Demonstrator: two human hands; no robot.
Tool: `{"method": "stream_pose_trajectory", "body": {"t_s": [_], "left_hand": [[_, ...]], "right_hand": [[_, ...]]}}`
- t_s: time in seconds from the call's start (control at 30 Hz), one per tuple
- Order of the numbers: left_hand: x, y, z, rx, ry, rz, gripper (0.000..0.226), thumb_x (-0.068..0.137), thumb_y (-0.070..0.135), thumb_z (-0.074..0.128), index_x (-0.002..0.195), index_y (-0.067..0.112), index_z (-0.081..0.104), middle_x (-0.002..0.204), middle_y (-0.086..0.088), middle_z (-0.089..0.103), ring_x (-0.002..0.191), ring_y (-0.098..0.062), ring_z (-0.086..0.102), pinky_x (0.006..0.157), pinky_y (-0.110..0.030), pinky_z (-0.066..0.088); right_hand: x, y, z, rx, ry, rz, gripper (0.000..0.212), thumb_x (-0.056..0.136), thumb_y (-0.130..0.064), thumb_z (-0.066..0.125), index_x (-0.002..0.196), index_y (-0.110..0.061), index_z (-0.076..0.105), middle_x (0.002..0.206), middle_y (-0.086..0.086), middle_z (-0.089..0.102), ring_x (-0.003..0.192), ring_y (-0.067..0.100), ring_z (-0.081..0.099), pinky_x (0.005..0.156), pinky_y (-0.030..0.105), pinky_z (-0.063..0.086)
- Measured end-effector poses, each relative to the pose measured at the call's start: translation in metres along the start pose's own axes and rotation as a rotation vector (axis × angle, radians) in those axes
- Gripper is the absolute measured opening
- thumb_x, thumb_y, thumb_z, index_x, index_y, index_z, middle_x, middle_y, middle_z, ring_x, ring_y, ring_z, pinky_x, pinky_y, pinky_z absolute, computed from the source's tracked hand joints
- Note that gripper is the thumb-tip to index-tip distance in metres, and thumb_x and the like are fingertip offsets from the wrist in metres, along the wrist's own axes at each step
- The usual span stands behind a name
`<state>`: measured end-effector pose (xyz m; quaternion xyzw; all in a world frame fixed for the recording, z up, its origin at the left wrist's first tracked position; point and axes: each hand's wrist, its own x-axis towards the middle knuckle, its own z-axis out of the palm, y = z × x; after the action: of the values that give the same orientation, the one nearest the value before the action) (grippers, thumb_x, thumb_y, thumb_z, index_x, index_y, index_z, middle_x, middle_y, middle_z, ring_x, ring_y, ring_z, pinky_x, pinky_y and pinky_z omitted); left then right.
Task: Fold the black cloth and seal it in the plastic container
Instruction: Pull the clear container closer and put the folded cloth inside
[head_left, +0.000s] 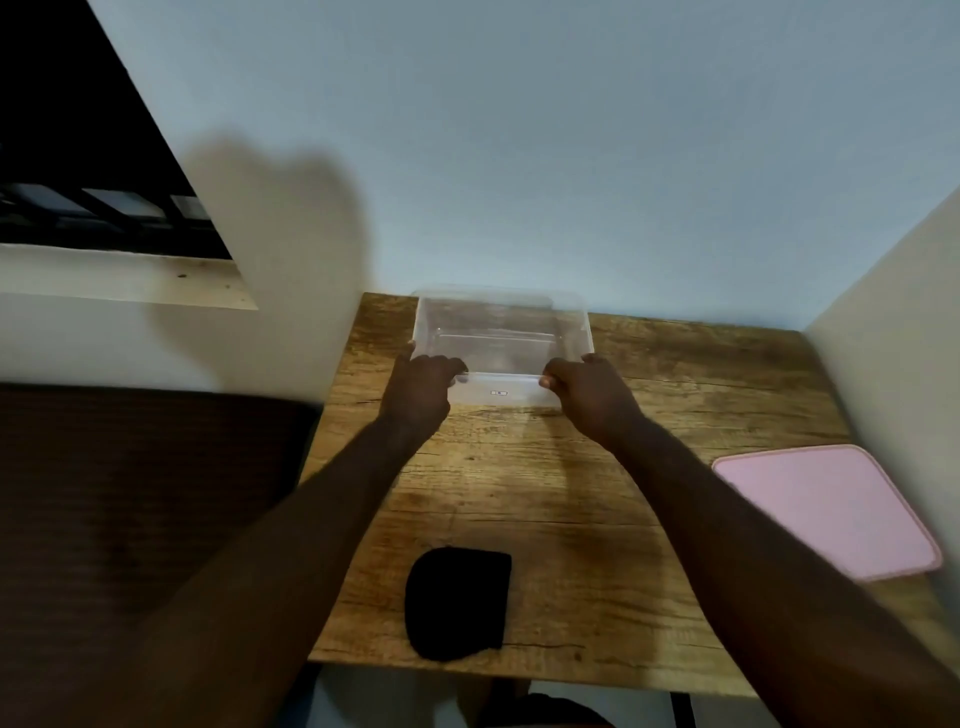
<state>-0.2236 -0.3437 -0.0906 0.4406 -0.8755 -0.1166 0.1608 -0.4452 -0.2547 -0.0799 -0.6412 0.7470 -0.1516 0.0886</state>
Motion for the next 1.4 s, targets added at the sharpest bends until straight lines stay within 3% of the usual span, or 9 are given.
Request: {"method": "stream_pose_trajectory", "body": {"t_s": [0.07, 0.13, 0.53, 0.7, 0.9, 1.03, 1.2, 1.3, 1.4], "left_hand": [[-0.013, 0.007, 0.001, 0.03, -0.035, 0.021, 0.049, 0.078, -0.007, 0.058, 0.117, 0.02, 0.065, 0.108, 0.0, 0.07, 0.106, -0.022, 0.06, 0.117, -0.038, 0.008], [-0.028, 0.012, 0.002, 0.033, -0.048, 0.041, 0.046, 0.08, -0.005, 0.057, 0.117, 0.021, 0.064, 0.106, 0.0, 0.07, 0.104, -0.022, 0.06, 0.118, -0.037, 0.003], [-0.097, 0.039, 0.006, -0.009, -0.099, 0.142, 0.044, 0.079, -0.005, 0.056, 0.115, 0.02, 0.065, 0.099, -0.002, 0.07, 0.1, -0.026, 0.06, 0.118, -0.039, 0.004], [-0.124, 0.055, 0.003, -0.009, -0.137, 0.145, 0.049, 0.078, -0.006, 0.054, 0.117, 0.021, 0.063, 0.102, 0.0, 0.068, 0.104, -0.023, 0.057, 0.117, -0.037, -0.002], [-0.136, 0.063, -0.004, 0.028, -0.181, 0.154, 0.051, 0.078, -0.004, 0.054, 0.122, 0.021, 0.06, 0.109, -0.001, 0.067, 0.11, -0.023, 0.056, 0.117, -0.041, 0.0], [-0.141, 0.058, -0.009, 0.027, -0.128, 0.226, 0.052, 0.084, 0.002, 0.057, 0.132, 0.021, 0.052, 0.121, -0.004, 0.059, 0.119, -0.025, 0.05, 0.118, -0.048, 0.007], [-0.169, 0.049, -0.027, -0.362, 0.379, 0.138, 0.04, 0.091, 0.016, 0.054, 0.131, 0.012, 0.051, 0.133, -0.01, 0.051, 0.125, -0.023, 0.045, 0.107, -0.038, 0.034], [-0.189, 0.033, -0.02, -0.46, 0.37, 0.001, 0.039, 0.09, 0.02, 0.054, 0.128, 0.011, 0.051, 0.123, -0.008, 0.053, 0.11, -0.023, 0.054, 0.093, -0.039, 0.047], [-0.205, 0.02, 0.003, -0.456, 0.163, -0.117, 0.042, 0.09, 0.028, 0.057, 0.128, 0.012, 0.052, 0.121, -0.007, 0.052, 0.107, -0.024, 0.056, 0.088, -0.045, 0.051]], "right_hand": [[-0.019, 0.0, 0.003, -0.003, 0.022, 0.012, 0.021, 0.101, -0.026, 0.048, 0.1, -0.018, 0.067, 0.096, 0.01, 0.074, 0.097, 0.033, 0.065, 0.105, 0.042, 0.037], [-0.041, -0.002, 0.006, -0.043, 0.057, 0.013, 0.02, 0.1, -0.023, 0.049, 0.098, -0.017, 0.068, 0.09, 0.008, 0.074, 0.088, 0.026, 0.068, 0.113, 0.042, 0.028], [-0.135, -0.007, 0.005, 0.006, 0.104, 0.024, 0.019, 0.1, -0.021, 0.05, 0.09, -0.016, 0.066, 0.073, 0.001, 0.068, 0.06, 0.011, 0.045, 0.107, 0.046, 0.035], [-0.164, -0.001, 0.004, 0.019, 0.079, 0.001, 0.018, 0.099, -0.023, 0.05, 0.094, -0.016, 0.066, 0.082, 0.0, 0.071, 0.074, 0.021, 0.064, 0.11, 0.049, 0.033], [-0.175, -0.003, -0.001, 0.077, 0.01, 0.014, 0.015, 0.1, -0.023, 0.053, 0.097, -0.018, 0.067, 0.09, 0.0, 0.072, 0.088, 0.022, 0.066, 0.115, 0.05, 0.028], [-0.179, -0.012, -0.01, 0.11, 0.11, -0.026, 0.022, 0.094, -0.027, 0.061, 0.112, -0.014, 0.067, 0.111, 0.004, 0.069, 0.107, 0.022, 0.06, 0.109, 0.045, 0.034], [-0.198, -0.055, -0.008, 0.192, 0.521, -0.061, 0.018, 0.09, -0.019, 0.066, 0.105, -0.009, 0.069, 0.105, 0.006, 0.068, 0.105, 0.021, 0.056, 0.091, 0.036, 0.042], [-0.212, -0.094, 0.017, 0.294, 0.464, -0.074, 0.013, 0.089, -0.019, 0.062, 0.094, -0.01, 0.07, 0.092, 0.004, 0.069, 0.09, 0.022, 0.059, 0.079, 0.035, 0.045], [-0.22, -0.114, 0.057, 0.252, 0.233, -0.064, 0.019, 0.088, -0.021, 0.064, 0.102, -0.011, 0.071, 0.099, 0.008, 0.071, 0.092, 0.027, 0.06, 0.081, 0.036, 0.045]]}}
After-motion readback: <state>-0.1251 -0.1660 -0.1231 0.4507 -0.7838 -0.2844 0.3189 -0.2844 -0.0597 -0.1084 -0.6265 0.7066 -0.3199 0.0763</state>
